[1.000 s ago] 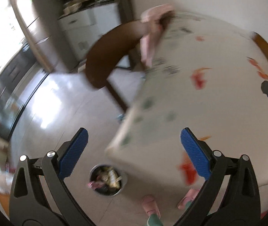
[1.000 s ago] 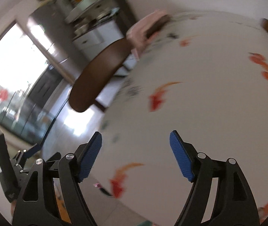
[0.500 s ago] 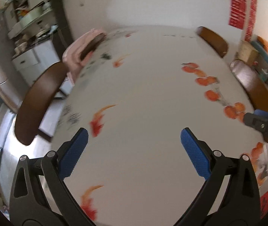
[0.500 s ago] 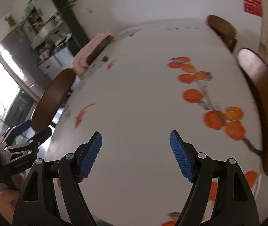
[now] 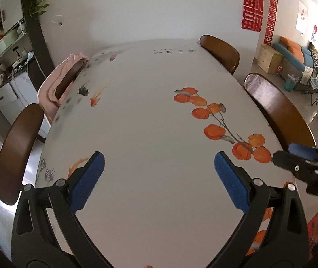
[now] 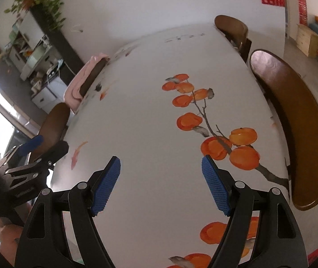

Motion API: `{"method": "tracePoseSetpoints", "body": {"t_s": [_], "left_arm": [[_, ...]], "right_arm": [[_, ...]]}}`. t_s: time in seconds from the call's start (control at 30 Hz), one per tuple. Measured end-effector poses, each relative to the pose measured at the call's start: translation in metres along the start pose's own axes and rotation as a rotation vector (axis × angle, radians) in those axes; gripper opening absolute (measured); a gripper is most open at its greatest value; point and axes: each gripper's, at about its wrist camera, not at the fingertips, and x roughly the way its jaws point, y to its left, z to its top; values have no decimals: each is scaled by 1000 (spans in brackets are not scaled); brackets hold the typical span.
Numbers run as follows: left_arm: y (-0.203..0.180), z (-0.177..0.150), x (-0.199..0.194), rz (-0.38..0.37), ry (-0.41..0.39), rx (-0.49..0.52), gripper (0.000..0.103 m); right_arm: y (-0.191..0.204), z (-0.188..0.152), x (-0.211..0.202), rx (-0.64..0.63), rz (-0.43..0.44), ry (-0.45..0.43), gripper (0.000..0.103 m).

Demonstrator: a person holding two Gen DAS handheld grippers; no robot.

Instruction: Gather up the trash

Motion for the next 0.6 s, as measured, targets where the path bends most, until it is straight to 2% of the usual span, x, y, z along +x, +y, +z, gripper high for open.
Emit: {"method": "tracePoseSetpoints", "body": {"t_s": [0.3,0.43,0.6], "left_arm": [[14,10,9,-56,-15,30,96],[18,11,13,-31,-18,79,96],[28,16,16,-91,-39,50,96]], "right_arm": [[15,3,12,19,-21,-9,76],[24,6,16,19,-31,-14,76],[28,8,17,15,-55,-12,76]]}}
